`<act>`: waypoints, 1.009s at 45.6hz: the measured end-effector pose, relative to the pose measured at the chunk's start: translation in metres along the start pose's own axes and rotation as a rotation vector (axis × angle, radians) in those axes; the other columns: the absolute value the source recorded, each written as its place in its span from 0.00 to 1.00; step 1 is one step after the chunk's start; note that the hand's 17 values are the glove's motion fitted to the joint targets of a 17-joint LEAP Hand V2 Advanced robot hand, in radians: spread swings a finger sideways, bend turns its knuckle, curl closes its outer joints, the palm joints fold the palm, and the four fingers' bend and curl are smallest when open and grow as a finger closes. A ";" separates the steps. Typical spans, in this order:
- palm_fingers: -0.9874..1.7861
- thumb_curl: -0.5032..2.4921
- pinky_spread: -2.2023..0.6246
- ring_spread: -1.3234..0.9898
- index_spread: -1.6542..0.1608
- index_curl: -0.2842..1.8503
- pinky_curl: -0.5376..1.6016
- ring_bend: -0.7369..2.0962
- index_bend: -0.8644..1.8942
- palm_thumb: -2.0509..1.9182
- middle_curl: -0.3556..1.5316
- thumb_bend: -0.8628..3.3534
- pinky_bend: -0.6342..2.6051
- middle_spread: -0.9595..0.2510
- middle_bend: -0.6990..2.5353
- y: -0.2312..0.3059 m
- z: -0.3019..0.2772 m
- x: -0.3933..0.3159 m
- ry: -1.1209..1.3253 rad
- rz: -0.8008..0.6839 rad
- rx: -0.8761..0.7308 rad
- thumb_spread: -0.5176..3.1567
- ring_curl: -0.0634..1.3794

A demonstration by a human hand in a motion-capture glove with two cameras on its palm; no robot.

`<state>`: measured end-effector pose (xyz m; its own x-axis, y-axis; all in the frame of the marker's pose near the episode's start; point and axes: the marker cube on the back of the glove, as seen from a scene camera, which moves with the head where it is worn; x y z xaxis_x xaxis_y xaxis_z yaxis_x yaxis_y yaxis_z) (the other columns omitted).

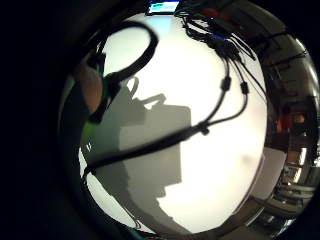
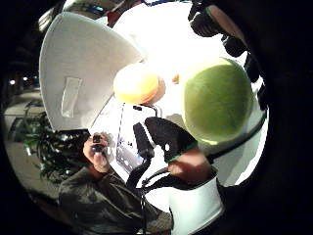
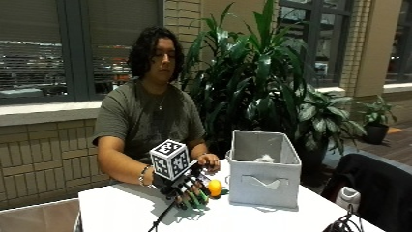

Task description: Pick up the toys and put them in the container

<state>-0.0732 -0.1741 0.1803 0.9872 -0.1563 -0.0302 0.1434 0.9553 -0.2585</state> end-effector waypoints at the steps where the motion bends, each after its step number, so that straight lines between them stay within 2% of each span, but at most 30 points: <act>1: 0.54 0.27 0.65 0.40 0.71 0.27 0.46 0.68 0.35 0.51 0.47 0.20 0.55 0.52 0.34 -0.002 0.003 -0.001 -0.009 -0.012 0.003 0.49 0.40; 6: 0.50 0.27 0.66 0.40 0.71 0.28 0.45 0.64 0.39 0.54 0.46 0.21 0.53 0.53 0.34 -0.010 0.021 -0.011 -0.046 -0.088 0.028 0.50 0.37; 11: 0.47 0.29 0.68 0.41 0.70 0.32 0.43 0.58 0.46 0.59 0.46 0.24 0.48 0.54 0.34 -0.016 0.026 -0.013 -0.100 -0.113 0.168 0.54 0.34; 15: 0.52 0.31 0.68 0.40 0.70 0.32 0.41 0.57 0.47 0.63 0.47 0.26 0.46 0.52 0.35 -0.015 0.021 -0.008 -0.184 -0.112 0.250 0.55 0.31; 16: 0.60 0.32 0.67 0.40 0.70 0.33 0.41 0.59 0.48 0.64 0.48 0.27 0.47 0.52 0.37 -0.013 0.018 -0.007 -0.206 -0.112 0.269 0.54 0.32; 17: 0.61 0.33 0.67 0.40 0.69 0.32 0.40 0.58 0.47 0.64 0.47 0.27 0.47 0.52 0.36 -0.011 0.014 -0.005 -0.230 -0.111 0.287 0.54 0.30; 20: 0.72 0.34 0.65 0.39 0.69 0.34 0.39 0.59 0.51 0.65 0.49 0.26 0.46 0.50 0.39 -0.003 -0.006 -0.003 -0.316 -0.121 0.339 0.51 0.30; 23: 0.78 0.36 0.64 0.40 0.69 0.36 0.40 0.61 0.53 0.65 0.51 0.26 0.45 0.51 0.42 0.005 -0.030 -0.008 -0.386 -0.148 0.377 0.49 0.32; 25: 0.79 0.36 0.63 0.40 0.70 0.38 0.41 0.61 0.54 0.65 0.52 0.26 0.46 0.51 0.43 0.010 -0.050 -0.019 -0.405 -0.185 0.406 0.48 0.34; 29: 0.80 0.38 0.63 0.41 0.71 0.40 0.42 0.63 0.55 0.64 0.53 0.25 0.46 0.53 0.45 0.015 -0.106 -0.063 -0.372 -0.308 0.509 0.45 0.36; 33: 0.80 0.40 0.62 0.42 0.71 0.41 0.43 0.66 0.56 0.64 0.54 0.24 0.46 0.53 0.45 0.011 -0.174 -0.134 -0.329 -0.489 0.606 0.42 0.38; 37: 0.80 0.41 0.62 0.42 0.72 0.42 0.44 0.67 0.56 0.64 0.55 0.24 0.47 0.54 0.46 -0.005 -0.225 -0.203 -0.318 -0.655 0.611 0.40 0.40; 39: 0.80 0.42 0.62 0.42 0.72 0.43 0.44 0.68 0.57 0.64 0.55 0.24 0.48 0.54 0.46 -0.015 -0.238 -0.231 -0.282 -0.679 0.610 0.39 0.40; 43: 0.79 0.43 0.62 0.43 0.72 0.44 0.45 0.68 0.57 0.64 0.56 0.24 0.48 0.55 0.47 -0.042 -0.251 -0.278 -0.172 -0.611 0.646 0.37 0.41; 46: 0.78 0.44 0.62 0.43 0.72 0.45 0.45 0.68 0.58 0.64 0.56 0.23 0.48 0.55 0.47 -0.061 -0.252 -0.294 -0.069 -0.674 0.679 0.36 0.41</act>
<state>-0.3898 -0.2493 -0.0381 0.6813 -0.7318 -0.0174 0.6711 0.6149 0.4142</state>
